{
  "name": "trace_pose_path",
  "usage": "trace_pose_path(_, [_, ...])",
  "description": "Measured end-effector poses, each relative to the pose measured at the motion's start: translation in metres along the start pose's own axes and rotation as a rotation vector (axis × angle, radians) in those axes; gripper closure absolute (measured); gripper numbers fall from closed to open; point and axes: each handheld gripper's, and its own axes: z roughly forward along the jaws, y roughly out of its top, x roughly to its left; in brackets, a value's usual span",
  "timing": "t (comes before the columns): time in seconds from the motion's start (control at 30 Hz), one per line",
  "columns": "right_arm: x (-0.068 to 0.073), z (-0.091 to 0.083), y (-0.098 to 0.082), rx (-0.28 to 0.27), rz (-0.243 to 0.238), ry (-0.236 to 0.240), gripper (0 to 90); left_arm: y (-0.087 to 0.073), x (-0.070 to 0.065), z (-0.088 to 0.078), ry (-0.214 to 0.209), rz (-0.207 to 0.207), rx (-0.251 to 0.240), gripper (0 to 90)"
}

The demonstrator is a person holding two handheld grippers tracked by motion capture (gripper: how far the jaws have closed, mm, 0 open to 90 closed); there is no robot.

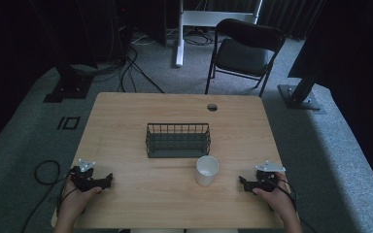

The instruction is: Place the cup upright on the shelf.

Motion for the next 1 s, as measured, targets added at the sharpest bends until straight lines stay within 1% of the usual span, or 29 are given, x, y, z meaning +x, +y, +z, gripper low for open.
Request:
trace_pose_path(0.37, [0.0, 0.0, 0.0, 0.0, 0.0, 0.001, 11.1, 0.0, 0.001, 0.0, -0.005, 0.005, 0.0, 0.1])
trace_pose_path(0.5, [0.0, 0.0, 0.0, 0.0, 0.0, 0.001, 11.1, -0.001, 0.004, -0.001, -0.037, 0.038, 0.001, 0.1])
trace_pose_path(0.53, [0.0, 0.0, 0.0, 0.0, 0.0, 0.001, 11.1, -0.001, 0.004, -0.001, -0.037, 0.038, 0.001, 0.1])
trace_pose_path(0.57, [0.0, 0.0, 0.0, 0.0, 0.0, 0.001, 11.1, -0.002, 0.004, -0.002, -0.05, 0.052, 0.0, 0.1])
trace_pose_path(0.6, [0.0, 0.0, 0.0, 0.0, 0.0, 0.001, 11.1, -0.002, 0.004, -0.002, -0.05, 0.052, 0.0, 0.2])
trace_pose_path(0.67, [0.0, 0.0, 0.0, 0.0, 0.0, 0.0, 11.1, -0.002, 0.003, -0.002, -0.063, 0.071, 0.0, 0.2])
trace_pose_path(0.73, [0.0, 0.0, 0.0, 0.0, 0.0, 0.0, 11.1, -0.001, 0.001, -0.002, -0.071, 0.081, 0.001, 0.2])
trace_pose_path(0.8, [0.0, 0.0, 0.0, 0.0, 0.0, 0.0, 11.1, -0.001, -0.003, -0.001, -0.084, 0.103, -0.004, 0.2])
trace_pose_path(0.93, [0.0, 0.0, 0.0, 0.0, 0.0, 0.0, 11.1, 0.002, -0.012, -0.001, -0.114, 0.143, 0.001, 0.2])
trace_pose_path(1.0, [0.0, 0.0, 0.0, 0.0, 0.0, 0.001, 11.1, 0.004, -0.015, -0.001, -0.128, 0.157, 0.0, 0.2])
